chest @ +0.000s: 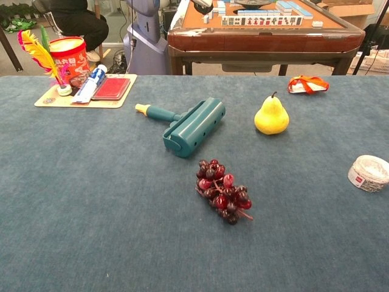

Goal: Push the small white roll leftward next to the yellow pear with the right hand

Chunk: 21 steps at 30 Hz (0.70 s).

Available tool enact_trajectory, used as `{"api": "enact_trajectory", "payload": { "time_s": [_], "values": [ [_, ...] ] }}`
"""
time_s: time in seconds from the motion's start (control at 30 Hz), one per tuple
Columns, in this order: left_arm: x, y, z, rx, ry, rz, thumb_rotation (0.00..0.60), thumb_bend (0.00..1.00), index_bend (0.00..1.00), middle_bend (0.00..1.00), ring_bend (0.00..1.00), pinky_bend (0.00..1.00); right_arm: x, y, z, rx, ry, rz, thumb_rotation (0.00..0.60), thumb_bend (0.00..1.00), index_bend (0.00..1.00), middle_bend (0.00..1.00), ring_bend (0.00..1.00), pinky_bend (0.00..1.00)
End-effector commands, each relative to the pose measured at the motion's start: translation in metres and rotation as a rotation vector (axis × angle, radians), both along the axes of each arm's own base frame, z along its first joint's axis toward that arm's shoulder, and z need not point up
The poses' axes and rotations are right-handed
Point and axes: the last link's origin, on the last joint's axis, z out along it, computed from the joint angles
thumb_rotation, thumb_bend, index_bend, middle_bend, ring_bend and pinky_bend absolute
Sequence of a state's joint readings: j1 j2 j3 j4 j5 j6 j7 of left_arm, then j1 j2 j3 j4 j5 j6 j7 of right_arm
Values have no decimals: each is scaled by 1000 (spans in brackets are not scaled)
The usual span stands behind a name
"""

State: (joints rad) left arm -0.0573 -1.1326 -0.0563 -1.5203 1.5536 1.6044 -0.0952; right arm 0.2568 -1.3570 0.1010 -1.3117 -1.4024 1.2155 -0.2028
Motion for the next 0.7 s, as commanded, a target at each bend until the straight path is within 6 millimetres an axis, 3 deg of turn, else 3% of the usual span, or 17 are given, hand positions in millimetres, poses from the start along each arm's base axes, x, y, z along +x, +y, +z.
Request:
{"api": "enact_trajectory", "payload": {
  "time_s": [0.03, 0.43, 0.7],
  "values": [
    [0, 0, -1, -5, 0, 1, 600, 126, 497, 428, 346, 516, 1, -5, -8, 19, 8, -16, 600, 0, 1000, 1000, 1000, 1000],
    [-1, -1, 0, -13, -8, 6, 600, 126, 493, 443, 347, 517, 10, -30, -30, 36, 19, -33, 600, 0, 1000, 1000, 1000, 1000],
    [-1, 0, 0, -18, -17, -2, 600, 126, 491, 448, 347, 517, 19, -37, -46, 67, 33, -21, 600, 0, 1000, 1000, 1000, 1000]
  ]
}}
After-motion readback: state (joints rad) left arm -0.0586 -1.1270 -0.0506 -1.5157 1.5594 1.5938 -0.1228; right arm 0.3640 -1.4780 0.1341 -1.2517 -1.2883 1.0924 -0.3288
